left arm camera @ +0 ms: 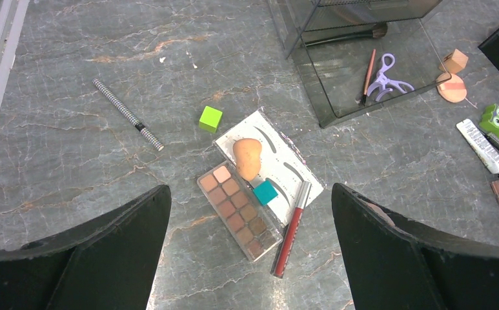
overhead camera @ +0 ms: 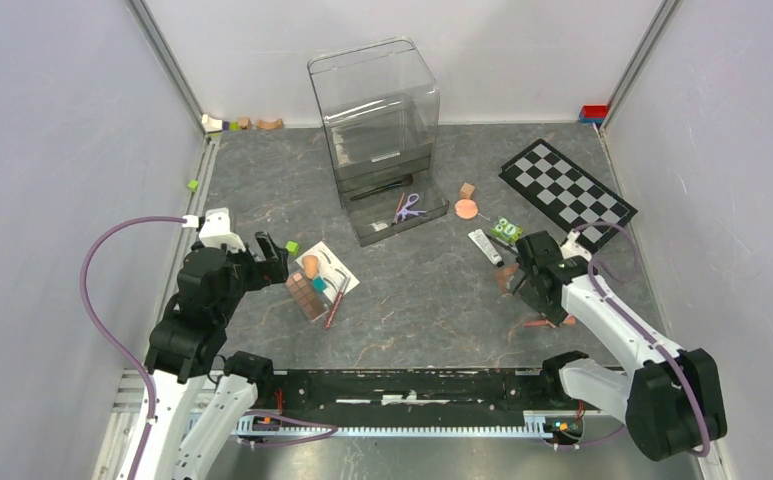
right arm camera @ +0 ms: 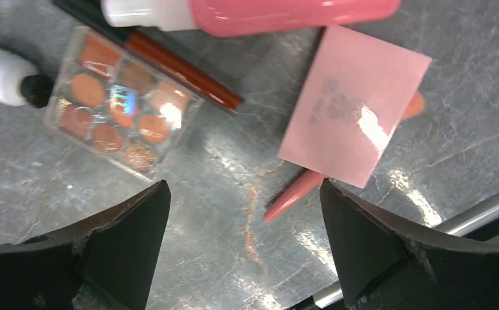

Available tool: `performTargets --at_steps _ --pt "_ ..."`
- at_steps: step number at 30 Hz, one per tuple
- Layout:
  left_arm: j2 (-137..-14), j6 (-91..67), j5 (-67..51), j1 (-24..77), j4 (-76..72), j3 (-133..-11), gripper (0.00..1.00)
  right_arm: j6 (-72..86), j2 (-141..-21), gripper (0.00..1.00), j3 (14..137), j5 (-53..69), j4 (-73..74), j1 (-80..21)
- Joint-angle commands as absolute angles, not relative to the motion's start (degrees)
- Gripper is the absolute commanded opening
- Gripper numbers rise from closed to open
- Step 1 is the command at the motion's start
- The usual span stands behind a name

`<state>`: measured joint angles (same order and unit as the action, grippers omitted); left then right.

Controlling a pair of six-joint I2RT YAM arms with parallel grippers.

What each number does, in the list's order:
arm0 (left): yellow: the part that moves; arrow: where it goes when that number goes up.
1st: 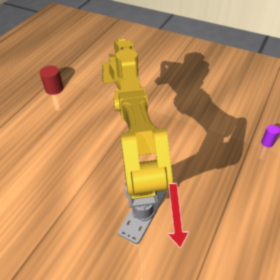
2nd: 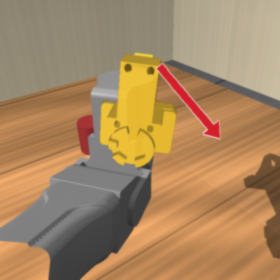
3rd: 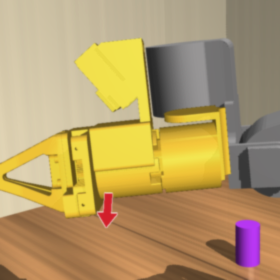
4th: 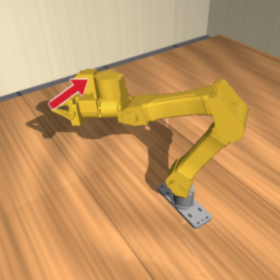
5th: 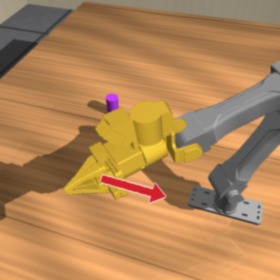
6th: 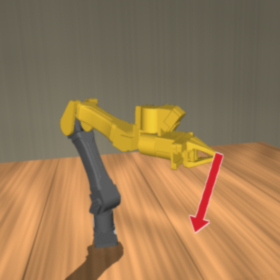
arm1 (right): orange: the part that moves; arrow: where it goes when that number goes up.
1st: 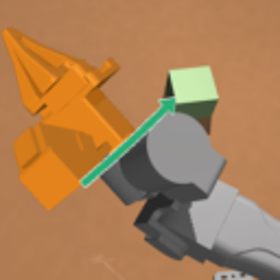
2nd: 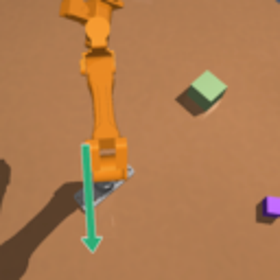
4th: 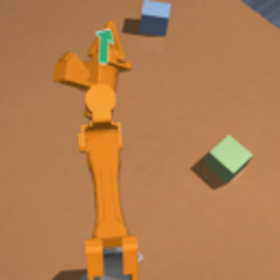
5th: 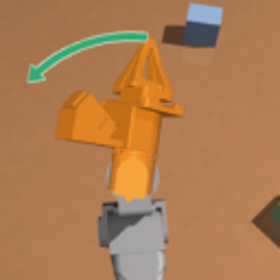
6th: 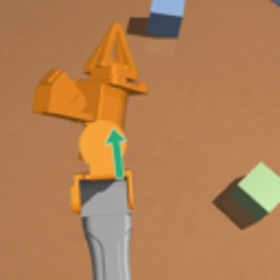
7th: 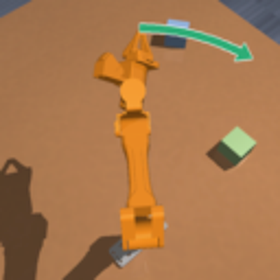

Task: Organize the makeup
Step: Pick up the makeup brush from the center of the board.

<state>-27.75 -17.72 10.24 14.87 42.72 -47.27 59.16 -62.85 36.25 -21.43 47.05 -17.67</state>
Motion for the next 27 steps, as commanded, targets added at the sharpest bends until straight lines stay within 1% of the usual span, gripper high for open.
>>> performTargets --at_steps 1,4,12,14,19,25,26,27 --pt "-27.71 -19.60 10.21 14.94 41.09 -47.11 1.00 63.60 -60.23 0.91 32.78 -19.99 46.53 -15.06" --pt "-27.87 -19.60 10.17 14.94 41.07 -47.16 1.00 62.81 -60.45 0.86 31.52 -18.86 45.82 -12.97" --pt "-27.99 -19.58 10.22 14.94 41.06 -47.19 1.00 60.70 -62.94 0.79 28.50 -17.40 42.57 -9.59" --pt "-27.90 -19.56 10.34 14.94 41.13 -47.20 1.00 60.30 -63.85 0.76 28.30 -17.61 42.66 -9.33" --pt "-27.44 -19.60 10.75 14.94 41.13 -47.11 1.00 59.88 -63.87 0.55 27.22 -17.85 42.36 -8.97" --pt "-27.55 -19.58 10.56 14.95 41.09 -47.12 1.00 60.13 -62.42 0.37 27.89 -19.17 43.59 -8.96" --pt "-27.50 -19.59 10.56 14.94 41.13 -47.11 1.00 60.20 -61.94 0.32 28.18 -19.67 44.03 -8.96" --pt "-27.45 -19.56 10.59 14.94 41.13 -47.11 1.00 60.37 -61.59 0.31 28.49 -20.26 44.56 -8.94"
